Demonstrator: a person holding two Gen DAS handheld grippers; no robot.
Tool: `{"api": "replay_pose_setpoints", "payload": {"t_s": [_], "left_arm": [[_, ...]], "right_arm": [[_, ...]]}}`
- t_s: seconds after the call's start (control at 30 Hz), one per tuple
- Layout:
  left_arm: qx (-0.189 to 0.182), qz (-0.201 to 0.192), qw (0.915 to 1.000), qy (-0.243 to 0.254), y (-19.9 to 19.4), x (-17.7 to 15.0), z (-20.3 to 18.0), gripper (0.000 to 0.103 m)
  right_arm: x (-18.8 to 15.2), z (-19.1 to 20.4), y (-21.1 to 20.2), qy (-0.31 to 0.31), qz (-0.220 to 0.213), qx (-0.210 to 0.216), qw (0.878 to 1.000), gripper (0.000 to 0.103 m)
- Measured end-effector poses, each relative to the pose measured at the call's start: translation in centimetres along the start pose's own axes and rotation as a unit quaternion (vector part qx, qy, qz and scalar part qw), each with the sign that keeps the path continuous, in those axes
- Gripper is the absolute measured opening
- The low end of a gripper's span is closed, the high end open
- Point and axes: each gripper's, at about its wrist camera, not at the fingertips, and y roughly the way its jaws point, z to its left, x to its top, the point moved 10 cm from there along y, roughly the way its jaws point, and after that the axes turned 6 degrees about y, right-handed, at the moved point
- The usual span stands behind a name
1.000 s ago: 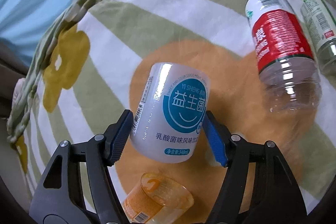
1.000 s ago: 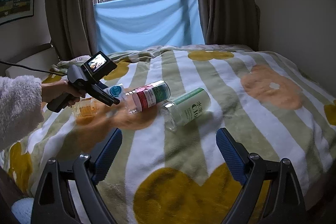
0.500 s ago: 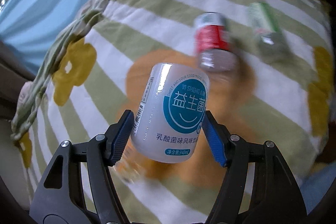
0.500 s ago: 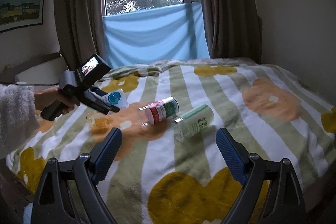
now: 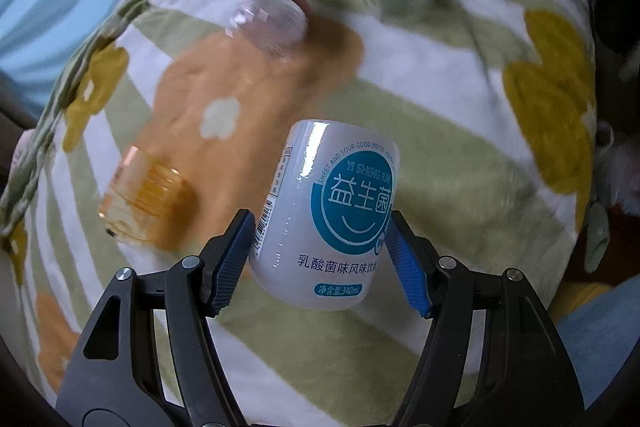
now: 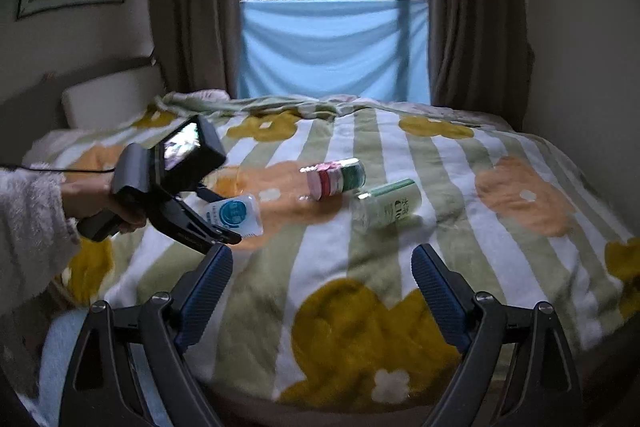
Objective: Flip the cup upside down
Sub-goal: 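Lift the white bottle off the bedspread with the left tool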
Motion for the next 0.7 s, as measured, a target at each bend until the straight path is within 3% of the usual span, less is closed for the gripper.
{"api": "replay_pose_setpoints", "payload": {"t_s": [0.2, 0.33, 0.47, 0.6, 0.67, 0.7], "left_arm": [[0.012, 0.016, 0.9995, 0.024, 0.8, -0.4, -0.9, 0.067], [0.016, 0.017, 0.9996, 0.014, 0.4, -0.6, -0.7, 0.088], [0.021, 0.001, 0.9997, -0.014, -1.6, -1.0, 0.0, 0.088], [0.019, -0.039, 0.995, -0.09, -5.5, -2.6, 0.9, 0.088], [0.009, -0.072, 0.9858, -0.151, -7.8, -3.6, 1.1, 0.089], [-0.008, -0.096, 0.9763, -0.194, -9.2, -4.2, 1.1, 0.089]], "right_arm": [[-1.3, 1.1, -0.1, -0.017, 0.017, 0.016, 1.0, 0.089], [-1.6, 1.7, 0.1, -0.017, 0.025, 0.032, 0.999, 0.089], [-1.8, 2.3, 0.4, -0.035, 0.037, 0.04, 0.998, 0.089], [-1.1, 3.5, 1.3, -0.091, 0.063, 0.086, 0.99, 0.089], [0.1, 4.4, 2.5, -0.148, 0.078, 0.113, 0.979, 0.089], [0.5, 4.8, 3.0, -0.171, 0.082, 0.122, 0.974, 0.089]]}}
